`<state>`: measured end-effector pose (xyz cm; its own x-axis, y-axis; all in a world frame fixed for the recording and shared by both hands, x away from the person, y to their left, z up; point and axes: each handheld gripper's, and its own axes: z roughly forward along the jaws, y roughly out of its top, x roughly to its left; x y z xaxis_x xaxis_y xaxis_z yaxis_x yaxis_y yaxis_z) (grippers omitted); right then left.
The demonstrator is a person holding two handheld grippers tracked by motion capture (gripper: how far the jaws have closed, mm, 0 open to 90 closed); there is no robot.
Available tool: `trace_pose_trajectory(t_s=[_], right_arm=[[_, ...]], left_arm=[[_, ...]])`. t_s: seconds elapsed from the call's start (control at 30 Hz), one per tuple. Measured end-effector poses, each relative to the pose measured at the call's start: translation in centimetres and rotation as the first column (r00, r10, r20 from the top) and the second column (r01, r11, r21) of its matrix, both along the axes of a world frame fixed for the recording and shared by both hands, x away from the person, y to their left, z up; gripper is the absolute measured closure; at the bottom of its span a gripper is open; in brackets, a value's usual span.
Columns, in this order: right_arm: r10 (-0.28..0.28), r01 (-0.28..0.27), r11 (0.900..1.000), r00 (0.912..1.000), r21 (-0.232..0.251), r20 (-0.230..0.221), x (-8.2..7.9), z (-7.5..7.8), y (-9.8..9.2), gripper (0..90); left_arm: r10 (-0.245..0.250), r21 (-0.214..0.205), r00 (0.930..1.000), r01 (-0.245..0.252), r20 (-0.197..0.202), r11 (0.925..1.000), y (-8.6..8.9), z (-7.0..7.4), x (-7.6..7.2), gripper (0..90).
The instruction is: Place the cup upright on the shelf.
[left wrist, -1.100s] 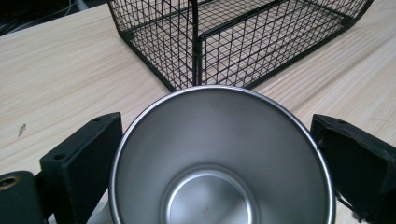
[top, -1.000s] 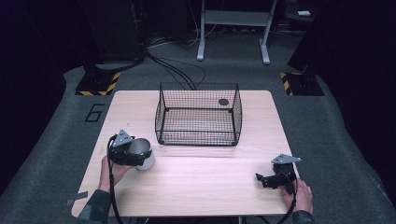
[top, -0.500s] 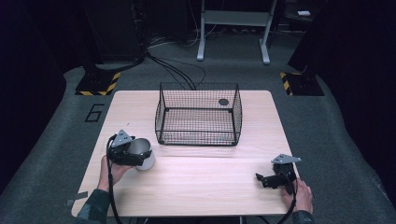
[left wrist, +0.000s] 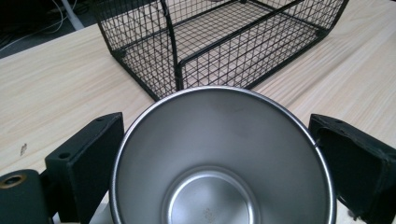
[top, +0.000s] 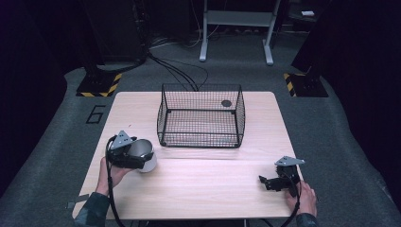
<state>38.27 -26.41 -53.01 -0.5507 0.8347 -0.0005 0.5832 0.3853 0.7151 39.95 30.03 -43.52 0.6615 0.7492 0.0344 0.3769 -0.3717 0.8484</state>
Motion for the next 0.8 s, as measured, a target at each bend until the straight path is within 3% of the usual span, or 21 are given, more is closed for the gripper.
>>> trace_pose_trajectory(t_s=[0.27, 0.8], right_arm=[[0.003, -0.003, 1.0000, 1.0000, -0.002, -0.004, 0.0, 0.0, 0.0, 0.0], [0.003, -0.003, 1.0000, 1.0000, -0.002, -0.003, 0.0, 0.0, 0.0, 0.0]], left_arm=[[-0.030, -0.010, 0.9994, 0.030, 0.017, 0.9995, -0.8, 1.2, -0.7, 6.3], [-0.116, 0.014, 0.9929, 0.115, 0.029, 0.9932, -3.5, 3.4, -1.1, 6.3]])
